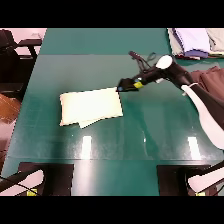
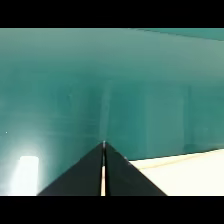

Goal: Fold the shirts.

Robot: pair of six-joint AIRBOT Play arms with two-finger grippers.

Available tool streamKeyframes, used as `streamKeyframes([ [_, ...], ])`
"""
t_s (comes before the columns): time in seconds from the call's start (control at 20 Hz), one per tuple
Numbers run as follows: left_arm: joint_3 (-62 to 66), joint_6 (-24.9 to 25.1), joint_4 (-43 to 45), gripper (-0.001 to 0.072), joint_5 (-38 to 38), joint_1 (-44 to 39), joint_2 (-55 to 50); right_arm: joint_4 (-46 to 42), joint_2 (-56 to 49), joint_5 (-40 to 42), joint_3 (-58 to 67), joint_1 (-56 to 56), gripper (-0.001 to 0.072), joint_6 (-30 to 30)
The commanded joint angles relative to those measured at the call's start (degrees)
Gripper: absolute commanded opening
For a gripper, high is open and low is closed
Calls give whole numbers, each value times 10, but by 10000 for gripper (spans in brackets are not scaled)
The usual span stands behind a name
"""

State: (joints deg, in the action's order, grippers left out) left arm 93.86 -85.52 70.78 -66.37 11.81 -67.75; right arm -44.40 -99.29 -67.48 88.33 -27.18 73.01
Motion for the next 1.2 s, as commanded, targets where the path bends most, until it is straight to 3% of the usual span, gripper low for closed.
streamKeyframes([
  [0.0, 0, 2, -20, 24, -2, -3, 1, -15, 7, 7, -87, 66, 695, 57],
  [0.1, 0, 5, -27, 24, -1, -3, 1, 1, -5, 17, -104, 60, 687, 56],
  [0.2, 0, 5, -27, 24, -1, -3, 1, 33, -24, 30, -104, 40, 623, 55],
  [0.5, 0, 5, -27, 24, -1, -3, 0, 106, -120, 45, -16, -43, 619, 56],
  [0.55, 0, 5, -27, 24, -1, -3, 0, 110, -135, 45, 7, -58, 567, 56],
  [0.7, 0, 7, -40, 24, -2, -3, 0, 113, -168, 46, 73, -87, 319, 56],
  [0.8, 0, 22, -72, 23, -2, -3, 0, 113, -173, 60, 103, -94, 38, 55],
  [1.0, 0, 26, -89, 23, -6, -34, 1, 112, -158, 53, 170, -54, 17, 56],
  [1.15, 0, 26, -90, 23, -2, -104, 1, 79, -119, 23, 205, 22, 17, 65],
])
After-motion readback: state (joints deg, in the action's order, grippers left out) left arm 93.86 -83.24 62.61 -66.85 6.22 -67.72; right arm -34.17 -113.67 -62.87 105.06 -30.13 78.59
